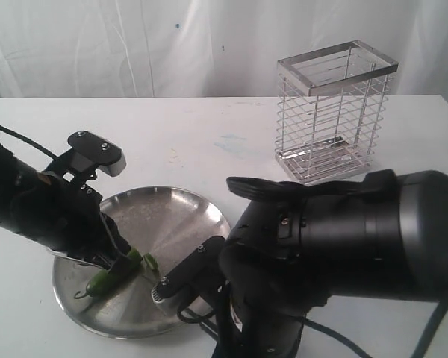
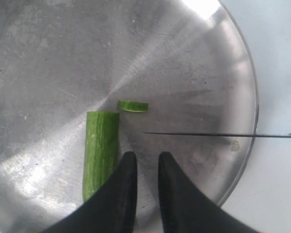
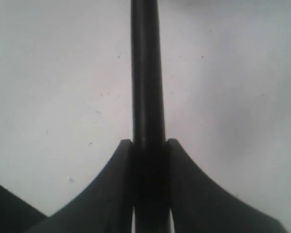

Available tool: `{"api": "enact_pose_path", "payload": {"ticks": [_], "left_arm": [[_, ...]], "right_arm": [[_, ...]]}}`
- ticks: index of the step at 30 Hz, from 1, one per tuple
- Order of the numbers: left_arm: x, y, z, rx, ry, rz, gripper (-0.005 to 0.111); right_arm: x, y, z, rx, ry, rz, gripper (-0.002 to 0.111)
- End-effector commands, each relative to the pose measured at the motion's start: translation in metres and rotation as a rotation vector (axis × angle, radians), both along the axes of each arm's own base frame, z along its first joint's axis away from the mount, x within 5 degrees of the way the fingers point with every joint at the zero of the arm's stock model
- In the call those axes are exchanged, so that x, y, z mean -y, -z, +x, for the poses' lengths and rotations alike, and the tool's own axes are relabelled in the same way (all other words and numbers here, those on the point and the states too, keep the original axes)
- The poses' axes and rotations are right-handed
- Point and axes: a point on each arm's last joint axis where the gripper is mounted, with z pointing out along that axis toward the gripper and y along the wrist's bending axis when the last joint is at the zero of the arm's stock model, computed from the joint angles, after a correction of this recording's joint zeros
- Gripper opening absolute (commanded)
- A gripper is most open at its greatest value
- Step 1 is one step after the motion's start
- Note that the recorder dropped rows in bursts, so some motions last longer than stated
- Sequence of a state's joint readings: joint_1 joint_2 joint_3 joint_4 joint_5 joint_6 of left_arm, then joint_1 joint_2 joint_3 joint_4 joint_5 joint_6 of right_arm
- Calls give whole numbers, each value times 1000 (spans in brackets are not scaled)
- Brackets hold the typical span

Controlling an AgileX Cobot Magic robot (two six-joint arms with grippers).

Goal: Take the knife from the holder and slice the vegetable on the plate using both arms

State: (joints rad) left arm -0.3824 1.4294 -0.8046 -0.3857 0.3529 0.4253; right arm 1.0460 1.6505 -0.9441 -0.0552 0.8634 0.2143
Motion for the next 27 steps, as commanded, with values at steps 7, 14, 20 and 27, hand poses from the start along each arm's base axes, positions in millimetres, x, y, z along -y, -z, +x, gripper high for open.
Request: {"api": "enact_pose_path", "payload": {"ticks": [7,14,20,27], "left_arm": [[-2,0,-3,-17,-6,-6,23],[-1,0,-3,-19,-10,-10,23],[-2,-1,-3,-15,-11,-10,23],[-2,-2,0,2,-47,-24,25]], "right_arm": [[10,5,41,103,140,73,0],[22,2,50,93,194,53,0],[7,-14,36,105,187,200,0],[-7,-7,26,71,157,233,0]]}}
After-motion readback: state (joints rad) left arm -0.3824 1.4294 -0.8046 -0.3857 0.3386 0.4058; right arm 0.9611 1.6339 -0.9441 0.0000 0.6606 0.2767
